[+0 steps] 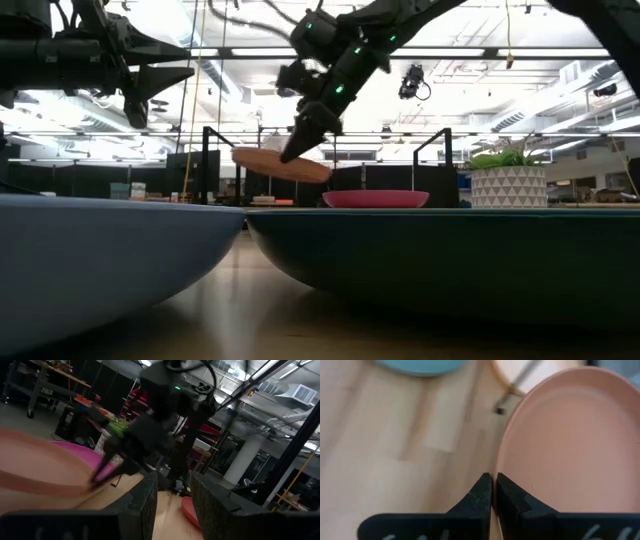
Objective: Place and stack plates onto a shelf
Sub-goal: Put the brown plate on the shelf
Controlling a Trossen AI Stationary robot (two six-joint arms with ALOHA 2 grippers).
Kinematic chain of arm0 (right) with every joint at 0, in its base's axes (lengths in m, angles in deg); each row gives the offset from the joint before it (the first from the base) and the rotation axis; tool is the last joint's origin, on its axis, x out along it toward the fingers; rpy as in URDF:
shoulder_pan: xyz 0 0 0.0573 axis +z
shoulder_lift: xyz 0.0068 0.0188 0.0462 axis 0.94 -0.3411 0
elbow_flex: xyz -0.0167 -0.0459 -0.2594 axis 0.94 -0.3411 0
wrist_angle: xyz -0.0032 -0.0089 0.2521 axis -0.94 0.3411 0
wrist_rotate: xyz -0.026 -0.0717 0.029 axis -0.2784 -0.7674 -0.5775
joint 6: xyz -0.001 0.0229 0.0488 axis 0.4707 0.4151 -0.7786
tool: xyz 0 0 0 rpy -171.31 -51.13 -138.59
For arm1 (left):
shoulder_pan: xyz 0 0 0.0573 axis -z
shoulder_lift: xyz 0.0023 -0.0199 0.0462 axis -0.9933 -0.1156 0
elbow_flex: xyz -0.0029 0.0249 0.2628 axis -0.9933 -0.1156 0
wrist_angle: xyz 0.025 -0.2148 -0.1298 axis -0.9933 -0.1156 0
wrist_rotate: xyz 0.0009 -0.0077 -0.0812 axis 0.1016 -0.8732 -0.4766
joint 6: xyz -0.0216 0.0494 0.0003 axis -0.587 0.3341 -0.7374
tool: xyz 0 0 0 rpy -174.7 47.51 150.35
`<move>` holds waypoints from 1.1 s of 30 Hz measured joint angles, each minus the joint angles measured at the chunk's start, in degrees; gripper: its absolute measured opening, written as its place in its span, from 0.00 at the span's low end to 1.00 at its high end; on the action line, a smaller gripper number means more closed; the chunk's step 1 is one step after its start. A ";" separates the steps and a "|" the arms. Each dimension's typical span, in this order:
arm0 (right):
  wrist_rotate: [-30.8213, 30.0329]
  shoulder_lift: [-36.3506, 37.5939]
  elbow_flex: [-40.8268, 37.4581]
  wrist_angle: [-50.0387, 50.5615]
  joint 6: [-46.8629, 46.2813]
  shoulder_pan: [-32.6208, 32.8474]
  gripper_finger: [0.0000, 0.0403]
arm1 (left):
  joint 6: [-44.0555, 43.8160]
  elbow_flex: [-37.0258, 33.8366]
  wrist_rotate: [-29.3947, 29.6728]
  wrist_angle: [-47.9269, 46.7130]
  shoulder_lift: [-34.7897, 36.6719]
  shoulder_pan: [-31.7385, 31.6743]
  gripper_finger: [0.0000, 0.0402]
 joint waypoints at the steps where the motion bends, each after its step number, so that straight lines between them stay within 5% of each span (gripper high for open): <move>1: 0.03 -0.66 0.90 0.95 0.43 -0.42 0.05 | -0.02 0.00 0.00 -0.09 -0.04 0.01 0.31; 14: 7.95 -5.42 4.63 -0.94 5.92 -4.01 0.05 | -0.02 0.00 -0.19 -0.07 -0.02 0.01 0.31; 33: 6.16 -9.03 4.52 1.13 6.10 -4.76 0.06 | -0.02 0.00 -0.17 -0.09 -0.02 0.01 0.31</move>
